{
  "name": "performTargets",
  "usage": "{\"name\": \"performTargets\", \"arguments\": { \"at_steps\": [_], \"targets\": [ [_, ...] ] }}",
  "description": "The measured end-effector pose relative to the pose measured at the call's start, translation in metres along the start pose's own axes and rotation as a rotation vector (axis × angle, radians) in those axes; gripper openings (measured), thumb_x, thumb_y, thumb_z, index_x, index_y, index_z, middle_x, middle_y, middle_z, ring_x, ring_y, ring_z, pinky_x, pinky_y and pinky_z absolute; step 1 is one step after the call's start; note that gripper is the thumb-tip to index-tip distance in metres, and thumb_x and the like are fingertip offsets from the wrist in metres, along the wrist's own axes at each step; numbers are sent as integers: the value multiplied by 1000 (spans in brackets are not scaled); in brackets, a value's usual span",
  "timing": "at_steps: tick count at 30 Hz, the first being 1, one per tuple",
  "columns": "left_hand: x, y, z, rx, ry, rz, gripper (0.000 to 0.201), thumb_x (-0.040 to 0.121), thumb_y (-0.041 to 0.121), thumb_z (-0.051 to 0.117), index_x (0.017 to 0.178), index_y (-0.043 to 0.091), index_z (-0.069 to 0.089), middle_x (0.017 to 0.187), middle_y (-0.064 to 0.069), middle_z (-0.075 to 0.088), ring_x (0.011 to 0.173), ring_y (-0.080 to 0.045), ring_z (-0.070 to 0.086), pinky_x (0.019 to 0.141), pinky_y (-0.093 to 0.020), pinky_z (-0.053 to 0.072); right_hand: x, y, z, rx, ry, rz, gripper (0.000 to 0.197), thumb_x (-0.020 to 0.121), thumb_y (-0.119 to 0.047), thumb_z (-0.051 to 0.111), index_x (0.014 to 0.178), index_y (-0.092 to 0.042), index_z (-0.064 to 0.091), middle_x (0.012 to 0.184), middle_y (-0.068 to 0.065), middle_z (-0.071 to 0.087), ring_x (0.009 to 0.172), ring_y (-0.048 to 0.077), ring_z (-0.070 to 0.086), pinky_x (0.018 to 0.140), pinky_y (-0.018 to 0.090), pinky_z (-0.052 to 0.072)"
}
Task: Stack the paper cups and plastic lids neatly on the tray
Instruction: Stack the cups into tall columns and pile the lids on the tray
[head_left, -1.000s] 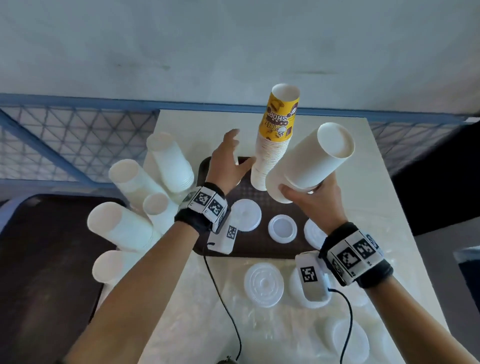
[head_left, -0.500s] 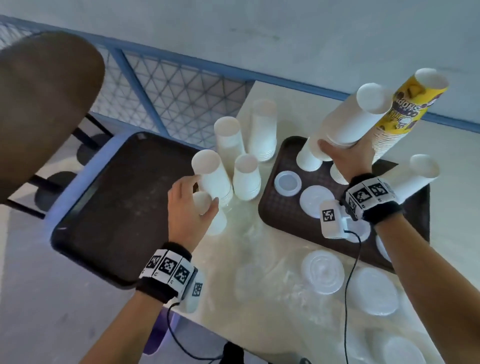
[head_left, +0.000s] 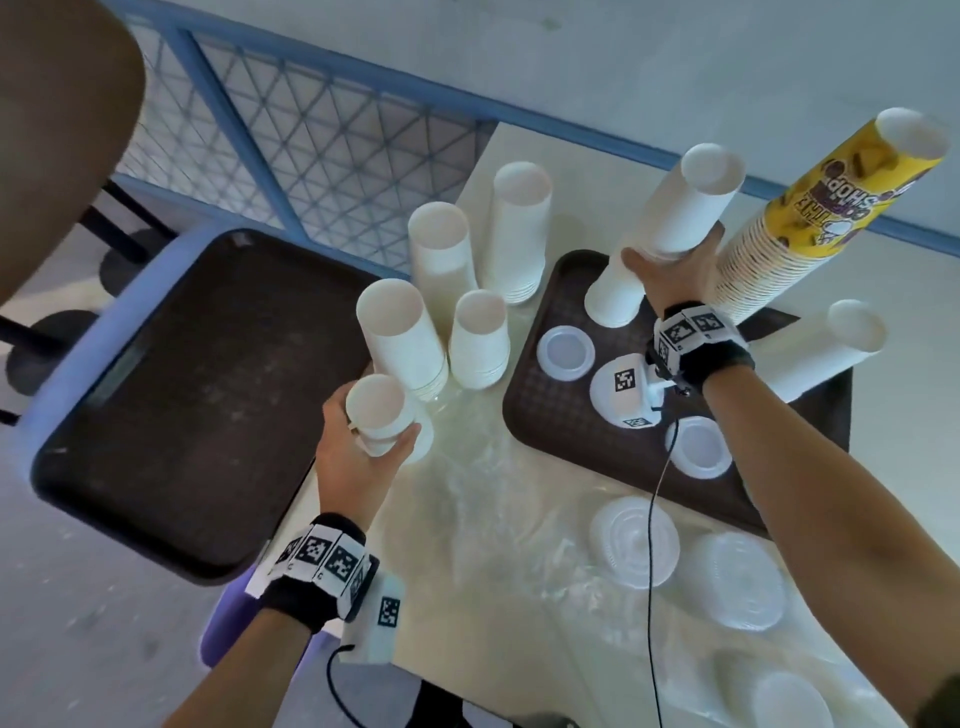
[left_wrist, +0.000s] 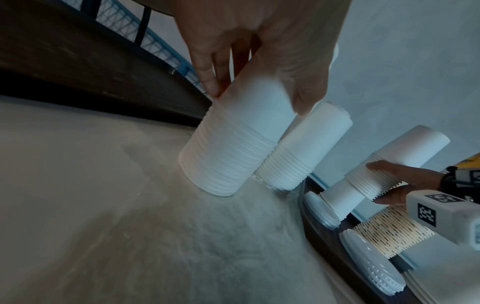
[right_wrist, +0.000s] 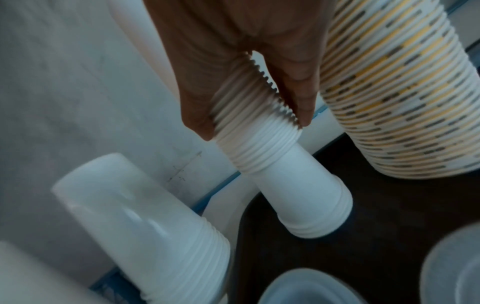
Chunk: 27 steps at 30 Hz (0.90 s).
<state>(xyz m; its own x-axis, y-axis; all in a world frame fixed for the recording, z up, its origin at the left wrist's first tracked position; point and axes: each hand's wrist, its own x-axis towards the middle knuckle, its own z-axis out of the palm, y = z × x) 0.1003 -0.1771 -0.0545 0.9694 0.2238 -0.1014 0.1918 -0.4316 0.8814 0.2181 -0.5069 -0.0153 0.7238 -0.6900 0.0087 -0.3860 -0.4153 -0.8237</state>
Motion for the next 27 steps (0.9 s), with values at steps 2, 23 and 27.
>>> {"name": "performTargets", "arguments": {
  "at_steps": [2, 23, 27],
  "targets": [
    [0, -5, 2, -17, -4, -5, 69, 66, 17, 82, 121, 23, 41, 109, 7, 54, 100, -10, 53, 83, -18, 41, 1, 7, 8, -15, -17, 38, 86, 68, -27, 76, 136, -9, 26, 130, 10, 52, 117, 32, 51, 96, 37, 42],
    [5, -34, 12, -70, -79, -33, 85, 53, 42, 79, 125, 25, 38, 115, 8, 52, 107, -11, 51, 92, -31, 45, -50, 32, 34, 10, -15, 210, 84, 74, -9, 67, 142, -9, 18, 143, 17, 33, 125, 31, 43, 97, 34, 37],
    [5, -36, 15, -103, -83, -68, 84, 54, 31, 81, 126, 22, 38, 115, 7, 52, 106, -13, 52, 93, -32, 46, -99, 20, 53, 96, -185, 28, 68, 74, -4, 65, 133, -12, 33, 119, 14, 51, 105, 22, 52, 92, 31, 44]
  ]
}}
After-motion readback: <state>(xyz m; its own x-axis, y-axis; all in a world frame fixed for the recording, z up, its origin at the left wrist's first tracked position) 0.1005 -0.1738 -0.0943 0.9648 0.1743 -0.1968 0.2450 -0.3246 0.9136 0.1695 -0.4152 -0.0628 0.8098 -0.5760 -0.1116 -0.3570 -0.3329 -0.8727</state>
